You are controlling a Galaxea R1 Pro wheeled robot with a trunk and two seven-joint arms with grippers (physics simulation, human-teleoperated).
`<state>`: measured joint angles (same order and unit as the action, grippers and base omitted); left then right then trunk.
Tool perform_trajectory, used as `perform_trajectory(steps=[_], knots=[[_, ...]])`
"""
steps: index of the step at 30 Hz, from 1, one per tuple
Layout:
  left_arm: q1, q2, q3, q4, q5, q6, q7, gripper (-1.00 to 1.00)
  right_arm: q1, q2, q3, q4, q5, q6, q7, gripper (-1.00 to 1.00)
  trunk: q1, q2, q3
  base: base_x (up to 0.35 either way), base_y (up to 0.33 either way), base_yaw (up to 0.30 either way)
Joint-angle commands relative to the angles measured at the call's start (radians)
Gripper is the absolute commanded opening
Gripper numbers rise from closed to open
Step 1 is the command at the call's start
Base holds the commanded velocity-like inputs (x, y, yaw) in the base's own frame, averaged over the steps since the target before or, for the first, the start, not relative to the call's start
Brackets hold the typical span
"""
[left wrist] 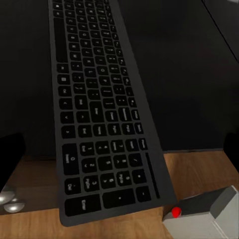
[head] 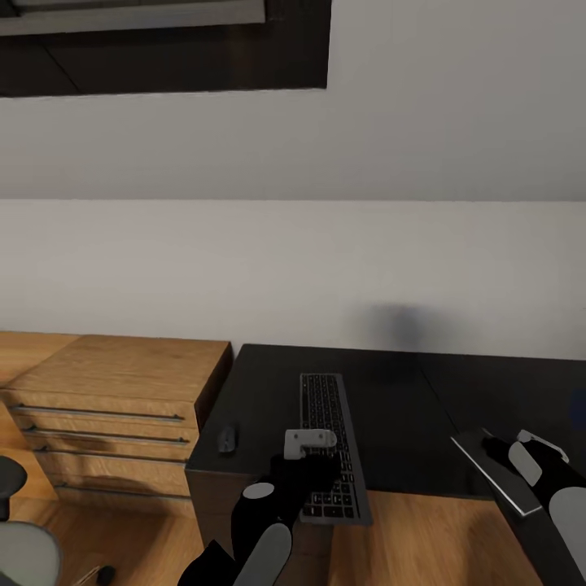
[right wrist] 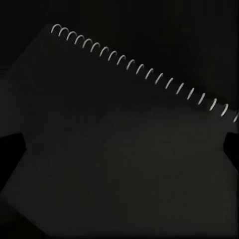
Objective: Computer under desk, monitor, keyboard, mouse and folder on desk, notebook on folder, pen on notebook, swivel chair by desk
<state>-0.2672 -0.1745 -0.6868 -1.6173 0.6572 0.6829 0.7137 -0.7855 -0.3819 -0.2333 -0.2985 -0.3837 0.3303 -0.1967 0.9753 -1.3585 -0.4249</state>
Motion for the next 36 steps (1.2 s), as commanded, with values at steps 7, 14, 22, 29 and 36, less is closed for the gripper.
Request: perform_trajectory(steps=[7,14,22,29,36], knots=[[-0.001,0.0,-0.001,-0.001,0.01,0.0,0.01,1.0,0.0,0.0,0.001,-0.003,-0.01,0.002,-0.005,1.0,-0.027,0.049,0.021,0.0,0.0,0.0],[-0.001,0.0,0.0,-0.001,0.01,0.001,0.01,1.0,0.0,0.0,0.002,-0.005,-0.01,-0.001,-0.003,1.0,-0.046,0.084,0.037,0.0,0.0,0.0],[-0.001,0.0,-0.002,-0.001,0.01,0.0,0.01,1.0,0.0,0.0,0.003,-0.007,-0.009,-0.072,-0.003,1.0,-0.046,0.084,0.037,0.0,0.0,0.0],[-0.001,0.0,-0.002,-0.001,0.01,0.0,0.01,1.0,0.0,0.0,0.003,-0.006,-0.006,-0.1,-0.005,1.0,-0.046,0.084,0.037,0.12,0.0,0.0],[-0.001,0.0,-0.002,-0.001,0.01,0.0,0.01,1.0,0.0,0.0,0.003,-0.005,-0.006,-0.104,-0.006,1.0,-0.046,0.084,0.037,0.213,0.0,0.0]])
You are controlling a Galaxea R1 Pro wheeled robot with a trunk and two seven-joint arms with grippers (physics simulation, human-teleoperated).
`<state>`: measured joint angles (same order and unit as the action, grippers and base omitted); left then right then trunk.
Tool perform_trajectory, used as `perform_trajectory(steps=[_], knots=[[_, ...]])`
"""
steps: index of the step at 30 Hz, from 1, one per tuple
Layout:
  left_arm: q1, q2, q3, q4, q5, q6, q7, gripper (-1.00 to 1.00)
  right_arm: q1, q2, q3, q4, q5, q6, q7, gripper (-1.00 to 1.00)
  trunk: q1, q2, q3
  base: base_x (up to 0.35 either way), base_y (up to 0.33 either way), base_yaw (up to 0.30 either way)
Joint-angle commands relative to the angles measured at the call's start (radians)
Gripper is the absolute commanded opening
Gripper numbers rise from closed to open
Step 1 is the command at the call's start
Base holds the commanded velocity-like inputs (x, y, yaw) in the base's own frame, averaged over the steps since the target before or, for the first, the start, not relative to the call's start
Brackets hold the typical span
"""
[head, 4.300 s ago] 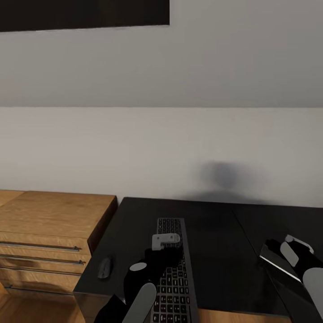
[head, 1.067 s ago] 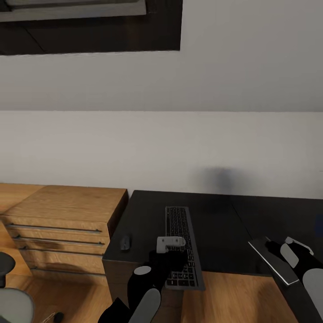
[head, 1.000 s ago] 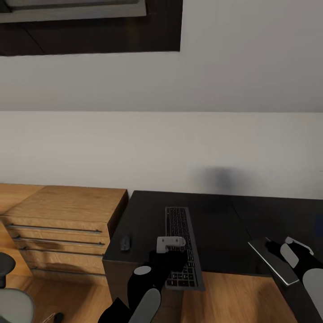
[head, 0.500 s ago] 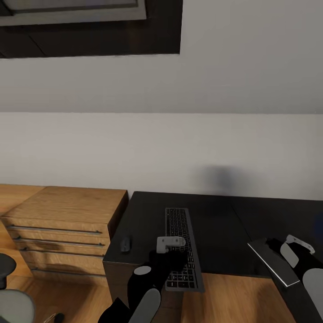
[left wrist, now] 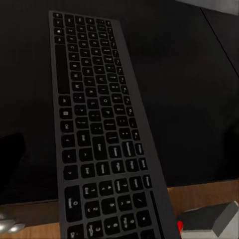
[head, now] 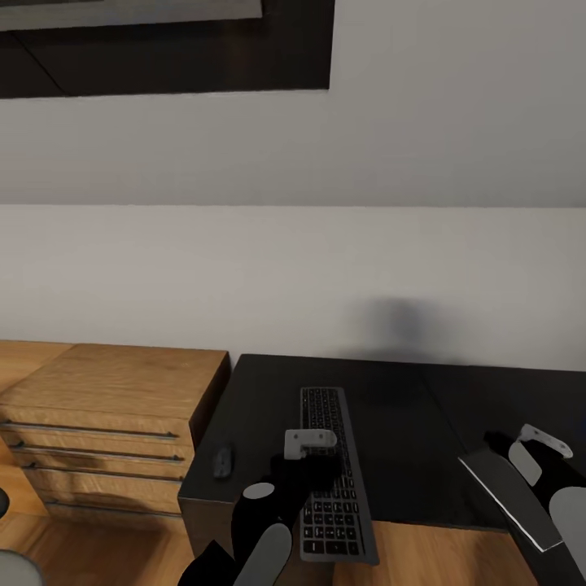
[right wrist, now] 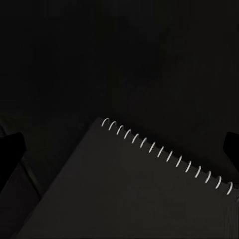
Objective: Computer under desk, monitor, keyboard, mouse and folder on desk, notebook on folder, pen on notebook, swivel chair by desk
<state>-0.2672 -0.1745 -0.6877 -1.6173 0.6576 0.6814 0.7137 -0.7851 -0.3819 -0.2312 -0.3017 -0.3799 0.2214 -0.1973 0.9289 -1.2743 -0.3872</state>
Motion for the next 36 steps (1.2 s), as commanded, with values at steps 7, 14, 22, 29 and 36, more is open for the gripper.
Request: perform_trajectory(steps=[7,14,22,29,36], knots=[[-0.001,0.0,-0.001,-0.001,0.009,0.001,0.01,1.0,0.0,-0.001,0.0,0.001,-0.01,0.007,-0.005,1.0,0.0,-0.001,-0.001,0.078,0.0,0.0],[-0.001,0.0,0.001,-0.001,0.009,0.001,0.01,1.0,0.0,-0.01,-0.001,0.002,-0.01,0.012,-0.009,1.0,0.0,-0.001,-0.001,0.117,0.0,0.0],[-0.001,0.0,0.002,-0.001,0.01,0.0,0.01,1.0,0.0,-0.021,-0.002,0.007,-0.01,0.015,-0.012,1.0,0.0,-0.001,-0.001,0.019,0.0,0.0],[-0.001,0.0,0.002,-0.001,0.01,0.0,0.01,1.0,-0.001,-0.05,-0.003,0.008,-0.012,0.042,-0.012,1.0,0.004,-0.008,-0.004,0.003,0.0,0.0],[0.0,0.0,0.001,-0.001,0.01,0.0,0.01,1.0,-0.001,-0.078,-0.004,0.009,-0.015,0.064,-0.011,1.0,0.031,-0.057,-0.026,0.0,0.0,0.0]])
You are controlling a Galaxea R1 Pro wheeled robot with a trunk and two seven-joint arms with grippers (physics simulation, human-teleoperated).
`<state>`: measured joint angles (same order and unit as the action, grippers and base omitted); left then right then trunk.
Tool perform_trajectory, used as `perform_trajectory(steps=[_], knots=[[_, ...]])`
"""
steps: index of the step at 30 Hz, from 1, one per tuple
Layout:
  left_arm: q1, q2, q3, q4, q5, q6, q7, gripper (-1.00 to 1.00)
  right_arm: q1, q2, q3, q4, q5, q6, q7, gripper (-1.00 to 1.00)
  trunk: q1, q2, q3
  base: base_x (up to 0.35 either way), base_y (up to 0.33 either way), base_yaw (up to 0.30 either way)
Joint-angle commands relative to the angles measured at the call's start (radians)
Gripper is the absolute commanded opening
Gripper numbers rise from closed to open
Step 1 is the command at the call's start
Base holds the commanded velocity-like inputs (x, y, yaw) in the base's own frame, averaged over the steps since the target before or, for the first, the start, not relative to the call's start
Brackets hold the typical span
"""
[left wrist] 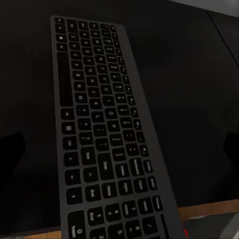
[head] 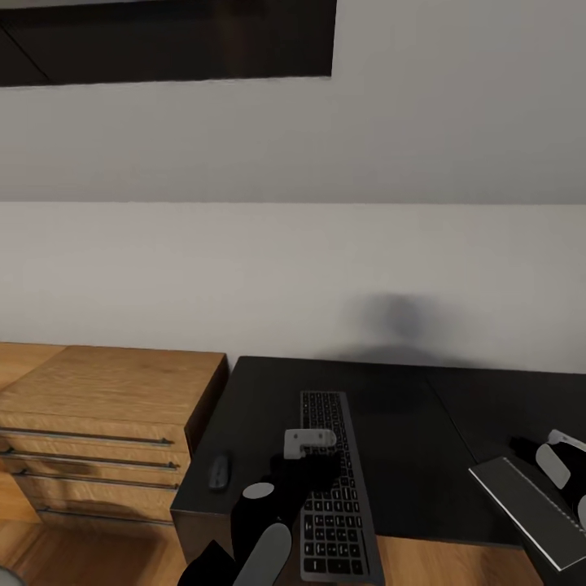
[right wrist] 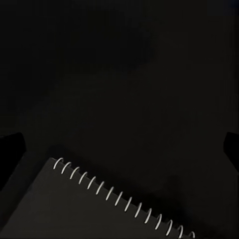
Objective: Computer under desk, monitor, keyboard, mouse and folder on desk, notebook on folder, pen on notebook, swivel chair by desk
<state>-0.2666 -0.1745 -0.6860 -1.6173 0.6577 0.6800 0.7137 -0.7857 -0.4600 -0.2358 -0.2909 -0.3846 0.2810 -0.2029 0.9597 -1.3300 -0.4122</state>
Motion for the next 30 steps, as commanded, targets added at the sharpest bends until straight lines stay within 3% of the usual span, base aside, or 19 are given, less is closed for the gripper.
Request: perform_trajectory(steps=[1,27,30], knots=[[-0.001,0.0,-0.001,-0.001,0.01,0.001,0.01,1.0,0.0,-0.001,0.001,-0.002,-0.011,0.005,-0.005,1.0,0.004,-0.008,-0.004,0.0,0.0,0.0],[-0.002,0.0,-0.001,-0.001,0.01,0.001,0.01,1.0,0.0,-0.005,0.001,-0.002,-0.013,0.007,0.002,1.0,0.104,-0.19,-0.086,0.0,0.0,0.0],[-0.002,0.0,-0.001,-0.001,0.01,0.001,0.01,1.0,0.0,-0.005,0.001,-0.002,-0.014,0.007,0.003,1.0,0.104,-0.19,-0.086,0.0,0.0,0.0]])
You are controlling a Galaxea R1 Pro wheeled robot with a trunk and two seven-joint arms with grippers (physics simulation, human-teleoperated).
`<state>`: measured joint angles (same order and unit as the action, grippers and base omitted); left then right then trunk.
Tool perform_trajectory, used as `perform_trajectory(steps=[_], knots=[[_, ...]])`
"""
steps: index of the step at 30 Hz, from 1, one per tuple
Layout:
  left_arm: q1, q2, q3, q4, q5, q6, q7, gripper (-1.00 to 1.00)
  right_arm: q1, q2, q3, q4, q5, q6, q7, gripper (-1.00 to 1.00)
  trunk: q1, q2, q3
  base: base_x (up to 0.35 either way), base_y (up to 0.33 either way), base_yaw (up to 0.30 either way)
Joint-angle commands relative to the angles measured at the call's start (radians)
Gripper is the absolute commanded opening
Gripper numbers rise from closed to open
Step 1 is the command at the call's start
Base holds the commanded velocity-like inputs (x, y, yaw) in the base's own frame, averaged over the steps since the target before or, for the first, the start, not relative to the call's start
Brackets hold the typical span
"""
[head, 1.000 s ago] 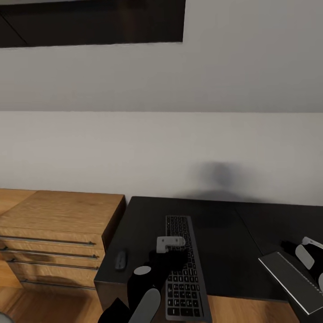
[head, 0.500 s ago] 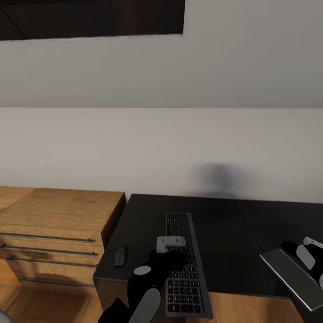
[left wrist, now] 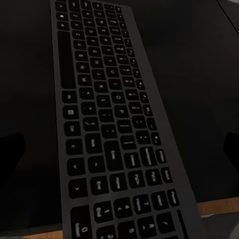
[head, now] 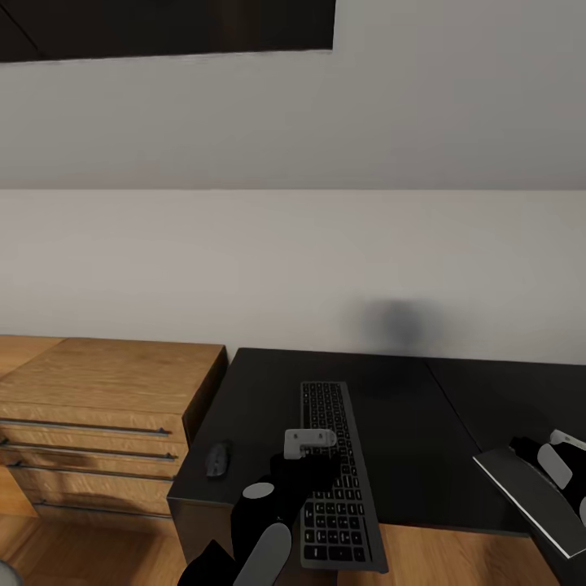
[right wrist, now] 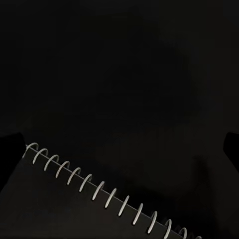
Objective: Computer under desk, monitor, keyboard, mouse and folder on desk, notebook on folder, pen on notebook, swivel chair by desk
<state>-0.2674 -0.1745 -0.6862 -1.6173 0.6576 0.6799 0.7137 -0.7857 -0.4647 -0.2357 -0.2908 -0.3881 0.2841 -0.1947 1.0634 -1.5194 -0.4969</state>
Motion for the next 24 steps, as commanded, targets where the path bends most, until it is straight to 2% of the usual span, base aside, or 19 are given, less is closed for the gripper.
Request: perform_trajectory(steps=[1,24], knots=[[-0.001,0.0,-0.001,-0.001,0.01,0.001,0.01,1.0,0.0,0.0,0.001,-0.002,-0.01,0.004,-0.006,1.0,0.0,-0.001,-0.001,0.0,0.0,0.0],[-0.001,0.0,-0.002,-0.001,0.01,0.002,0.01,1.0,0.0,0.003,0.001,-0.002,-0.011,0.005,-0.006,1.0,0.0,-0.001,-0.001,-0.014,0.013,0.0]])
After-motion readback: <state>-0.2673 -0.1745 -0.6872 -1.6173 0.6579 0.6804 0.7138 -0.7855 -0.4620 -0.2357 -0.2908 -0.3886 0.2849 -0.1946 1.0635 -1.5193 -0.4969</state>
